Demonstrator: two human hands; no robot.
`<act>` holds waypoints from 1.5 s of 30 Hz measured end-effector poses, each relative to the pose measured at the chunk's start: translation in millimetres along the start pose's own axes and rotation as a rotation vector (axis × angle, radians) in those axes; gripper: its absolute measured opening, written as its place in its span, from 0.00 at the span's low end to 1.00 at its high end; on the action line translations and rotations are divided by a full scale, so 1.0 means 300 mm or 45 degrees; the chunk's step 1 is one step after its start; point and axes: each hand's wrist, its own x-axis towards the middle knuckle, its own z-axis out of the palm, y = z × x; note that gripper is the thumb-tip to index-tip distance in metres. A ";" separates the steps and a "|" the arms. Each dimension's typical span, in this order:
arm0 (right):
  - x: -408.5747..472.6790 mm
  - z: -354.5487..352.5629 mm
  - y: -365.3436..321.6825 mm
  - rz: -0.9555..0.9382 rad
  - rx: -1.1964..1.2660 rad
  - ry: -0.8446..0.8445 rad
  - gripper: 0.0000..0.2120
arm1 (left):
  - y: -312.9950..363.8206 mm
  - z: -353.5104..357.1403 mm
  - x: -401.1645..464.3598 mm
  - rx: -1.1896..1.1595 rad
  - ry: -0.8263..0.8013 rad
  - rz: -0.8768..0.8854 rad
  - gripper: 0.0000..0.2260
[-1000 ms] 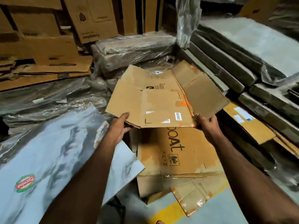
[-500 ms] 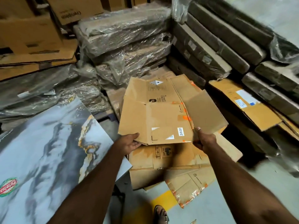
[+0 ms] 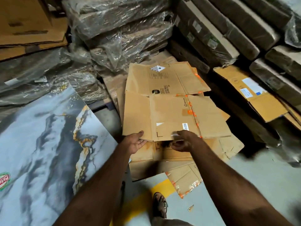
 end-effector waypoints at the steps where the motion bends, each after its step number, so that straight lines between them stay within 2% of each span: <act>1: 0.013 0.003 0.023 0.005 -0.241 0.041 0.08 | 0.002 -0.008 0.013 0.009 0.035 -0.011 0.05; 4: 0.043 -0.014 0.064 -0.143 -0.864 0.193 0.12 | -0.015 -0.024 0.057 -0.005 0.117 -0.053 0.06; 7: 0.091 -0.034 0.057 -0.599 -1.388 0.430 0.13 | -0.065 -0.019 0.082 -0.063 0.163 -0.072 0.14; 8: 0.095 -0.031 0.053 -0.758 -1.515 0.421 0.16 | -0.084 -0.014 0.084 -0.088 0.172 -0.083 0.14; 10: 0.101 -0.012 0.061 -1.005 -1.729 0.195 0.25 | -0.112 -0.009 0.094 -0.151 0.206 -0.097 0.15; 12: 0.151 -0.008 0.094 -1.077 -1.981 0.001 0.32 | -0.123 -0.005 0.101 -0.216 0.228 -0.087 0.17; 16: 0.258 -0.055 0.190 -0.852 -2.339 -0.024 0.36 | -0.136 -0.002 0.089 -0.236 0.228 -0.084 0.18; 21: 0.289 -0.080 0.237 -0.728 -2.214 -0.069 0.41 | -0.156 -0.052 0.127 -0.118 0.286 -0.056 0.13; 23: 0.294 -0.088 0.253 -0.761 -2.199 -0.049 0.43 | -0.153 -0.041 0.122 -0.021 0.264 -0.029 0.12; 25: 0.280 -0.078 0.261 -0.873 -2.195 -0.054 0.43 | -0.143 -0.028 0.095 0.058 0.170 0.003 0.14; 27: 0.239 -0.045 0.247 -0.985 -2.127 -0.071 0.41 | -0.130 -0.024 0.059 0.175 0.018 0.107 0.11; 29: 0.179 0.013 0.225 -1.128 -1.990 -0.083 0.36 | -0.104 -0.034 0.004 0.311 -0.086 0.267 0.15; 32: 0.067 0.129 0.207 -1.386 -1.814 -0.145 0.28 | -0.066 -0.096 -0.112 0.409 -0.106 0.463 0.18; 37: -0.103 0.371 0.218 -1.608 -1.682 -0.366 0.23 | -0.011 -0.350 -0.336 0.402 0.077 0.666 0.12; 39: -0.153 0.479 0.259 -1.685 -1.713 -0.457 0.23 | -0.016 -0.496 -0.422 0.338 0.228 0.716 0.07; 45: -0.332 0.814 0.519 -1.963 -1.670 -0.802 0.25 | -0.118 -0.923 -0.716 0.089 0.604 0.894 0.07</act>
